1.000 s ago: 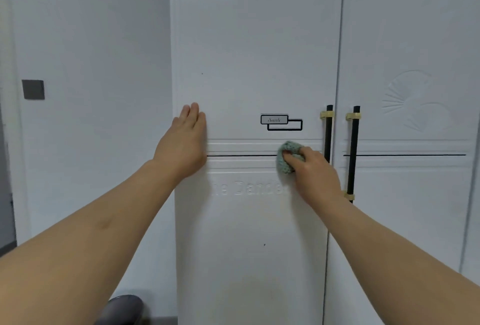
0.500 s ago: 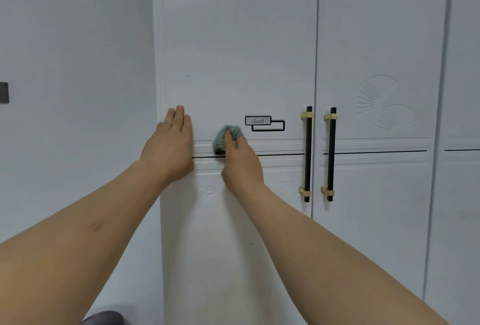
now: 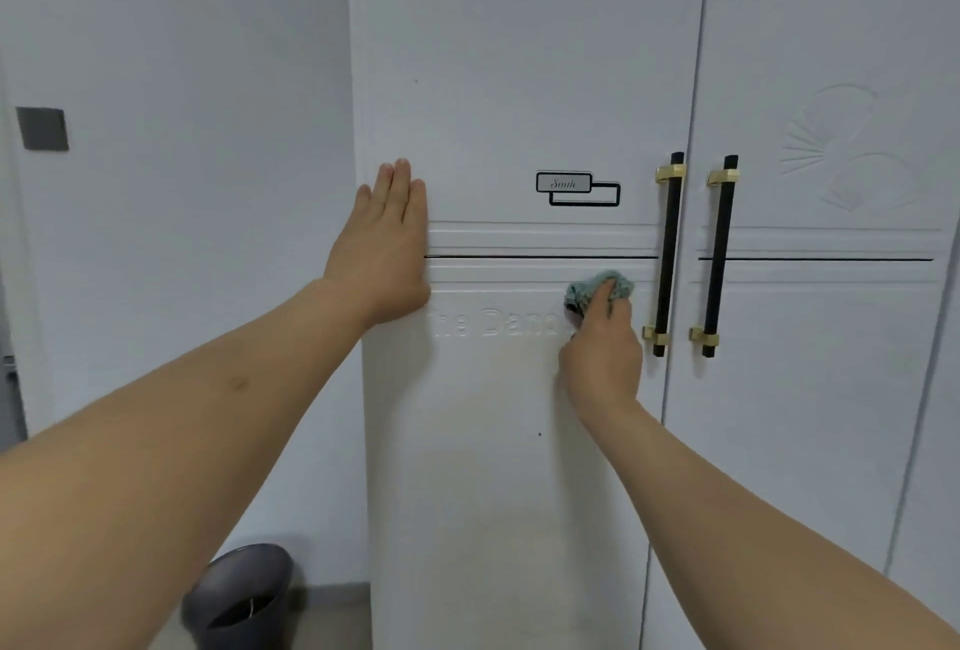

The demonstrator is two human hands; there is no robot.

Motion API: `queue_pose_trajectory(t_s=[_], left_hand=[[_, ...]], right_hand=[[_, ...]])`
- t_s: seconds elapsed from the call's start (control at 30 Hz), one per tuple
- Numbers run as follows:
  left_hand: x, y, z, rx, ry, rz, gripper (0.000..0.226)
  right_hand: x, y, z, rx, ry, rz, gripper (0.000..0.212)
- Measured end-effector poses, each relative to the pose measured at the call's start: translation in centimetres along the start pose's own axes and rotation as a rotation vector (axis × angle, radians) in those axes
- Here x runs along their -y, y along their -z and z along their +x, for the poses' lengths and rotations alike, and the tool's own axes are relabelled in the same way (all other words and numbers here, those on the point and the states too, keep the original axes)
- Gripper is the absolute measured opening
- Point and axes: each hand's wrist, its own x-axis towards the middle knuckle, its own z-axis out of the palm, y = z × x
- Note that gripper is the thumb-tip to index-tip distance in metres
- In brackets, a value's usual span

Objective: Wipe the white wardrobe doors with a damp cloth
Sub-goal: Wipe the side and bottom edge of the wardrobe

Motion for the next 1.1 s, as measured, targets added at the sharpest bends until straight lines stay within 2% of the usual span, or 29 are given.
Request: queue_pose_trajectory(t_s=[0.17, 0.3, 0.4, 0.47, 0.53, 0.6, 0.67, 0.73, 0.8, 0.87, 1.0, 1.1], left_hand=[[0.1, -3.3, -3.4, -0.199, 0.094, -0.173, 0.078], [-1.2, -6.0, -5.7, -0.16, 0.111, -0.16, 0.079], [-2.4, -6.3, -6.4, -0.107, 0.116, -0.158, 0.083], [-2.4, -5.9, -6.4, -0.106, 0.131, -0.166, 0.084], [-2.0, -5.7, -6.3, -0.088, 0.122, -0.161, 0.085], [-1.5, -5.6, -6.4, -0.063, 0.101, -0.152, 0.086], [-1.4, -5.4, -6.5, -0.04, 0.099, -0.158, 0.087], [-1.4, -5.3, -6.6, -0.025, 0.092, -0.159, 0.088], [-1.3, -5.2, -6.7, -0.013, 0.087, -0.159, 0.088], [-1.1, -5.2, -6.6, -0.007, 0.078, -0.166, 0.088], [-0.4, -4.9, -6.5, -0.005, 0.067, -0.193, 0.089], [-0.2, -5.2, -6.6, -0.006, 0.055, -0.188, 0.09]], right_hand=[[4.6, -2.9, -1.8, 0.011, 0.181, 0.079, 0.079], [6.5, -3.6, -3.3, 0.108, 0.417, 0.07, 0.083], [4.5, -2.0, -2.1, 0.183, 0.716, -0.082, 0.079], [1.7, -0.4, -0.5, 0.173, 0.798, -0.136, 0.078], [-1.5, 0.5, 0.5, 0.089, 0.663, -0.126, 0.08], [-4.3, 0.8, 0.3, 0.019, 0.403, -0.082, 0.081], [-5.6, 0.7, -0.8, 0.016, 0.138, -0.001, 0.079], [-4.8, 0.0, -2.2, 0.049, -0.044, 0.101, 0.079], [-2.2, -0.8, -2.8, 0.041, -0.055, 0.218, 0.083], [0.9, -1.7, -2.6, 0.032, 0.057, 0.275, 0.083], [6.2, -3.2, -2.3, -0.009, 0.09, 0.249, 0.079], [7.6, -4.1, -3.0, -0.012, 0.206, 0.251, 0.079]])
